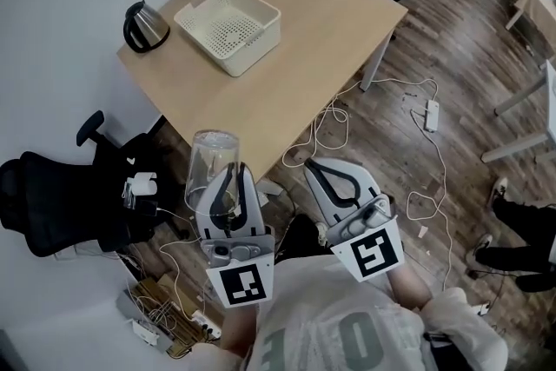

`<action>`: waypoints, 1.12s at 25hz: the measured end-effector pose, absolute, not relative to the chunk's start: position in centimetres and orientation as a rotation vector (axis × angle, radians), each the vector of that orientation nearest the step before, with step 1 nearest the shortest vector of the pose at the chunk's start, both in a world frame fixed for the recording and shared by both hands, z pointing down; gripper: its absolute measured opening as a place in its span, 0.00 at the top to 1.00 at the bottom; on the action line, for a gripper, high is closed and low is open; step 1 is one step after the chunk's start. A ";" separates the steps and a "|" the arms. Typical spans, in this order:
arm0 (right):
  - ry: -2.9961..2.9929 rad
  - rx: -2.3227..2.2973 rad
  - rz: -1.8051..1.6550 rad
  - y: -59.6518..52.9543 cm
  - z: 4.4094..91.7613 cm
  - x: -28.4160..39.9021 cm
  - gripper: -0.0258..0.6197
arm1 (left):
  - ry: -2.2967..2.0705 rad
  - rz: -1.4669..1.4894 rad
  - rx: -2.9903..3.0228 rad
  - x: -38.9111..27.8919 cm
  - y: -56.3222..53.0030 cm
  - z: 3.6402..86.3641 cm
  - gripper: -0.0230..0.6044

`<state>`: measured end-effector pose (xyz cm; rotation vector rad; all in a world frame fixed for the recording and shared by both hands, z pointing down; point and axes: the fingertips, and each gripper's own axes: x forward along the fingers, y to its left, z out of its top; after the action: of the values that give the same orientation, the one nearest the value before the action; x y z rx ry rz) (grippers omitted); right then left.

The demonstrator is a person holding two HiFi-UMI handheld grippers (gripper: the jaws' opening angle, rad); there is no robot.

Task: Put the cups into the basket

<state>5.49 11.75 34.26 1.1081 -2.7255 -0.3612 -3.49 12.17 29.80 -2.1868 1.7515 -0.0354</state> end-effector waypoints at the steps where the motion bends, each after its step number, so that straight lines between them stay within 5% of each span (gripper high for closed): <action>1: -2.735 1.120 -0.336 11.0 34.3 5.7 0.96 | 1.755 -0.029 -2.189 -3.5 11.6 29.8 0.89; 28: -2.762 1.165 -0.255 -16.6 33.4 -0.4 0.96 | 1.829 -0.073 -2.199 -10.4 -14.6 32.4 0.89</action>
<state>-0.39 -16.63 33.38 1.1647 -2.7621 -0.2548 -10.40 -14.60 32.37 -2.1988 1.8289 -0.0734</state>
